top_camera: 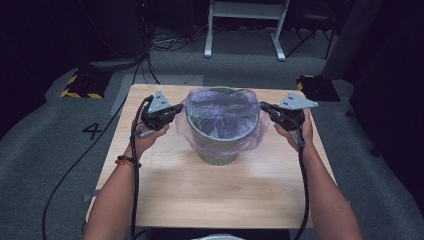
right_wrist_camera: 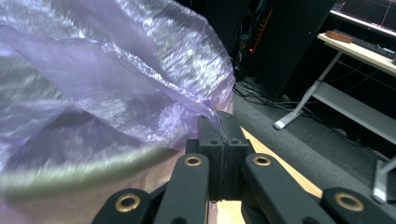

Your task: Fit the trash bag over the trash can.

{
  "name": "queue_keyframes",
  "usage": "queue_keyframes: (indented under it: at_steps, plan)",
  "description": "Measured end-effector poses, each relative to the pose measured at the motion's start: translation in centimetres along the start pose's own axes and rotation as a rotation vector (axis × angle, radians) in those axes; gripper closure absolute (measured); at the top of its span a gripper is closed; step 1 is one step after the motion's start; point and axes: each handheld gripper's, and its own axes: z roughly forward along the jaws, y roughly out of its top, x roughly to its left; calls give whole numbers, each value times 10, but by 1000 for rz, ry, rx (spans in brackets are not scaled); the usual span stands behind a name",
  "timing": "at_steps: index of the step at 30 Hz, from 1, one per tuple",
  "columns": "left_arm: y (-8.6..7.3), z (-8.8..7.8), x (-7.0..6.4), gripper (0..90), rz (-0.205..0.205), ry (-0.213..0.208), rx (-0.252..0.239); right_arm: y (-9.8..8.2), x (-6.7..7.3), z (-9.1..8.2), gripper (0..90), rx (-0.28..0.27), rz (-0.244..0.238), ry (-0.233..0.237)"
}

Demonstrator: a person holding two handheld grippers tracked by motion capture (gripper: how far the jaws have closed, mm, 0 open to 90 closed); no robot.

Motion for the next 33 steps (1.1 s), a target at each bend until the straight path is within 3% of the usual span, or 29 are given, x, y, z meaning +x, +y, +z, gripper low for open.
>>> queue_keyframes:
  at_steps: [5, 8, 15, 21, 26, 29, 33]
  plan:
    - [1, 12, 11, 898, -54, 15, 10, 3, -9, 14, 900, 6, 46, -14]
    - [0, 23, 15, 899, -77, 22, 42, 1, -15, 24, 900, 21, 88, -22]
    - [-6, 49, 19, 898, -77, 46, 129, -12, -27, 47, 900, 104, 147, -48]
    - [-16, 63, 20, 898, -95, 29, 175, -32, -29, 67, 900, 172, 196, -33]
    - [-23, 72, 16, 898, -107, 4, 191, -43, -28, 71, 900, 168, 221, -20]
    - [-28, 79, 15, 898, -137, -5, 207, -48, -26, 74, 900, 191, 229, -11]
    - [-37, 90, 11, 898, -154, -23, 263, -56, -24, 80, 900, 219, 244, -4]
